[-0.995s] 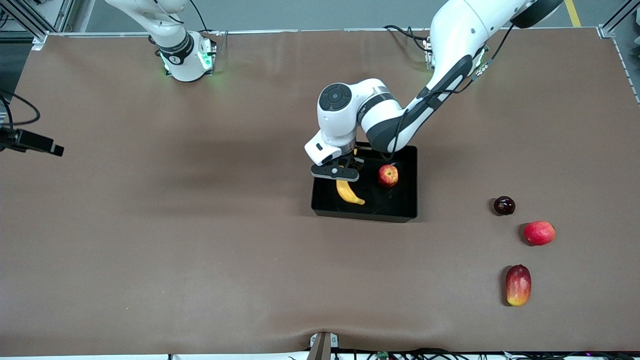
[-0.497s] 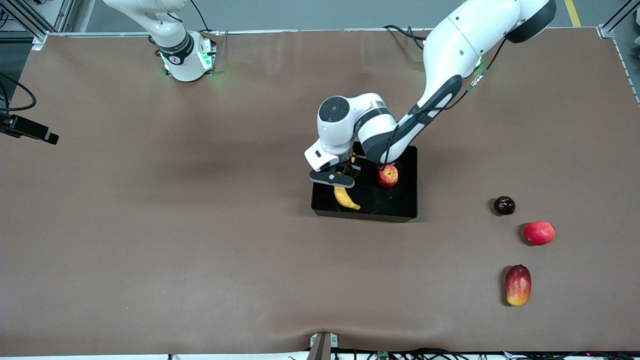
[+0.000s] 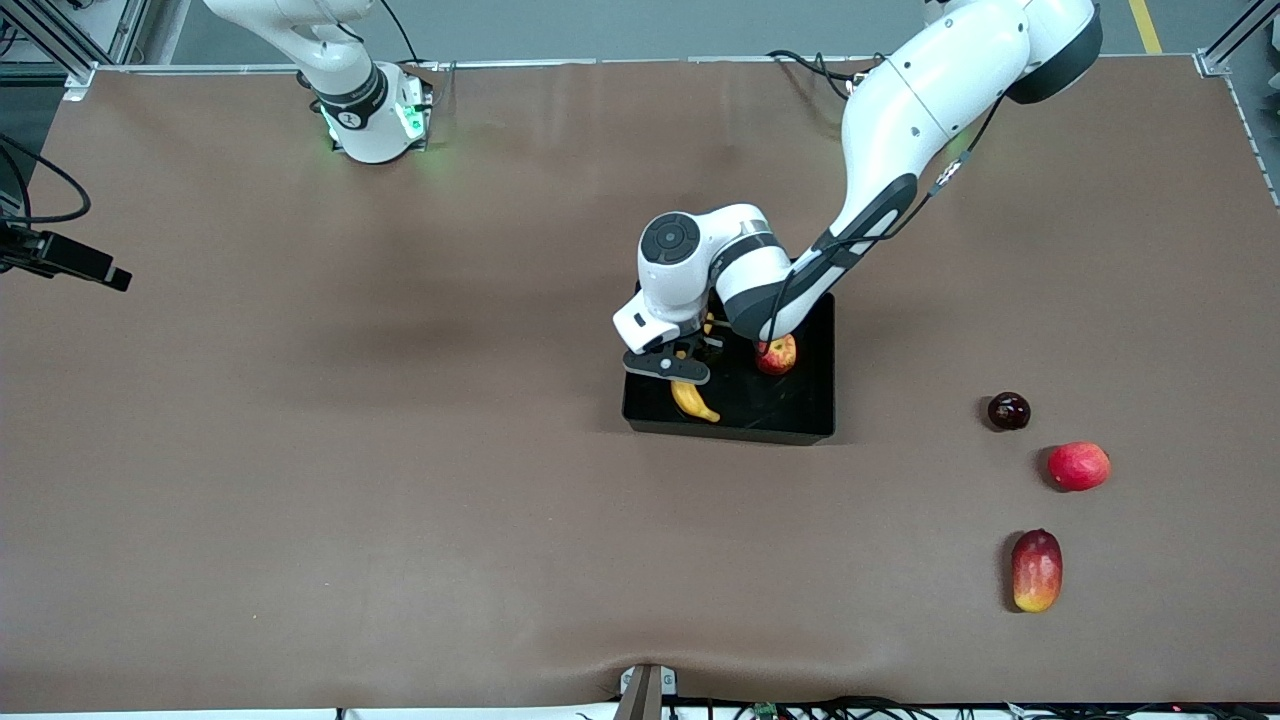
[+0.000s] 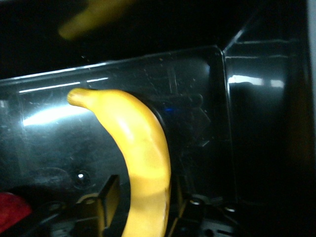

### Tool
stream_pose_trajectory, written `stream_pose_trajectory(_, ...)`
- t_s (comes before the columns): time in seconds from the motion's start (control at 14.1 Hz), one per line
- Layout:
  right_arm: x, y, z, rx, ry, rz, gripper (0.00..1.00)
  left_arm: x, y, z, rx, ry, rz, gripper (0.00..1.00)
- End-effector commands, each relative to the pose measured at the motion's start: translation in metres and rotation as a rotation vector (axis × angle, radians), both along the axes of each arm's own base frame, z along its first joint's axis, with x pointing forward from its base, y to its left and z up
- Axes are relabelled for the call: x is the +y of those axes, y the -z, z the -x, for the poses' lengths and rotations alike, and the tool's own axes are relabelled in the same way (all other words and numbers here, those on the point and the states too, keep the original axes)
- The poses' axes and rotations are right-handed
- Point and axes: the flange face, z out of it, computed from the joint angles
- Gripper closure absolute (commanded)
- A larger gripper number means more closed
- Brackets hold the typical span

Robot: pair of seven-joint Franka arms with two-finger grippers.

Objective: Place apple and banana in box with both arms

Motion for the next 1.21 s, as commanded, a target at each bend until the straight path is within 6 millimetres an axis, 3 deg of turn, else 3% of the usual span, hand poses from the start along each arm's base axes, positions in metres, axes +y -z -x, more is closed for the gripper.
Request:
stream_pose_trajectory(0.0, 0.019, -0.021, 0.014, -0.041, -0.027, 0.059, 0.00, 0.003, -0.029, -0.021, -0.068, -0.013, 0.011, 0.00)
stream_pose_trajectory(0.28, 0.042, -0.059, 0.029, -0.146, -0.071, 0.072, 0.00, 0.039, -0.106, -0.064, -0.155, -0.110, -0.003, 0.00)
stream_pose_trajectory(0.5, 0.047, -0.059, 0.032, -0.131, -0.082, 0.071, 0.00, 0.085, -0.151, -0.095, -0.187, -0.213, -0.027, 0.00)
stream_pose_trajectory(0.64, 0.059, -0.058, 0.031, -0.126, -0.102, 0.069, 0.00, 0.125, -0.181, -0.116, -0.198, -0.297, -0.009, 0.00)
stream_pose_trajectory(0.78, 0.059, -0.057, 0.029, -0.123, -0.101, 0.065, 0.00, 0.156, -0.209, -0.127, -0.187, -0.345, 0.007, 0.00)
stream_pose_trajectory(0.92, 0.057, -0.055, 0.031, -0.111, -0.094, 0.057, 0.00, 0.200, -0.235, -0.141, -0.174, -0.409, 0.032, 0.00)
stream_pose_trajectory(1.14, 0.057, -0.060, 0.029, -0.125, -0.095, 0.058, 0.00, 0.246, -0.276, -0.146, -0.131, -0.391, 0.088, 0.00)
